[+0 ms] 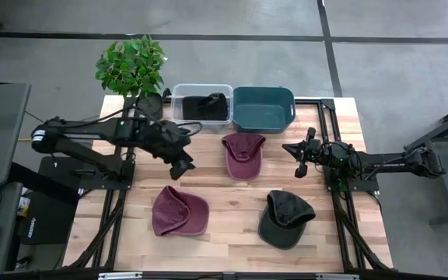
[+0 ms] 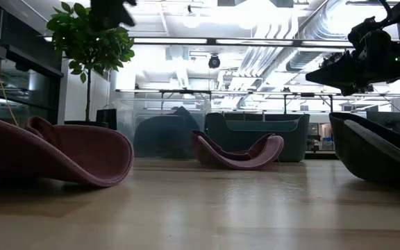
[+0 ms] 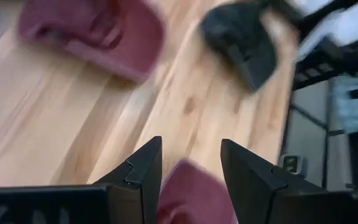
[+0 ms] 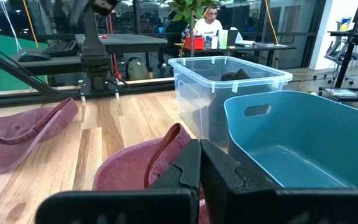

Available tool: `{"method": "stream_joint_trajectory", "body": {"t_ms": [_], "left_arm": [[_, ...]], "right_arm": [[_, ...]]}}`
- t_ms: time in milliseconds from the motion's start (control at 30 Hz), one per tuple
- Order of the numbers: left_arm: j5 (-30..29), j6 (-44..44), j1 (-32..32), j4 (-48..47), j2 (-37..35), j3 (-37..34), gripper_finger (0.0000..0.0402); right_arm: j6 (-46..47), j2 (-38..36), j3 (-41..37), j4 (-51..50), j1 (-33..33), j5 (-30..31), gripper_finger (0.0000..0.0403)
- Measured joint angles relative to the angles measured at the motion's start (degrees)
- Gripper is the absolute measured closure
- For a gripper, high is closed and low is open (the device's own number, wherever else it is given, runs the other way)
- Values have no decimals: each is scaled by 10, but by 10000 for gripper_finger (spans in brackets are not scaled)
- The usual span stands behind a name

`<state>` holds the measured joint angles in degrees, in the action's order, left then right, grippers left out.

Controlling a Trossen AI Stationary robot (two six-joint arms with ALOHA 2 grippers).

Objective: Pick & Place hat
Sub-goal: Put the black cap into the transparent bin

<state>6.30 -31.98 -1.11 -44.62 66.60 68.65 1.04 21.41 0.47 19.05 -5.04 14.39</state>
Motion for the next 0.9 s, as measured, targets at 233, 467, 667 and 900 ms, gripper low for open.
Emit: {"method": "stream_joint_trajectory", "body": {"t_ms": [233, 467, 667, 900], "left_arm": [[49, 33, -28, 107, -33, -81, 254], [73, 48, -50, 231, -44, -150, 254], [53, 132, -49, 244, -44, -166, 254], [-42, 137, -49, 247, -36, -167, 254]], "right_arm": [[0, 0, 0, 0, 0, 0, 402], [0, 0, 0, 0, 0, 0, 402], [0, 0, 0, 0, 0, 0, 402], [0, 0, 0, -2, 0, 0, 402]]}}
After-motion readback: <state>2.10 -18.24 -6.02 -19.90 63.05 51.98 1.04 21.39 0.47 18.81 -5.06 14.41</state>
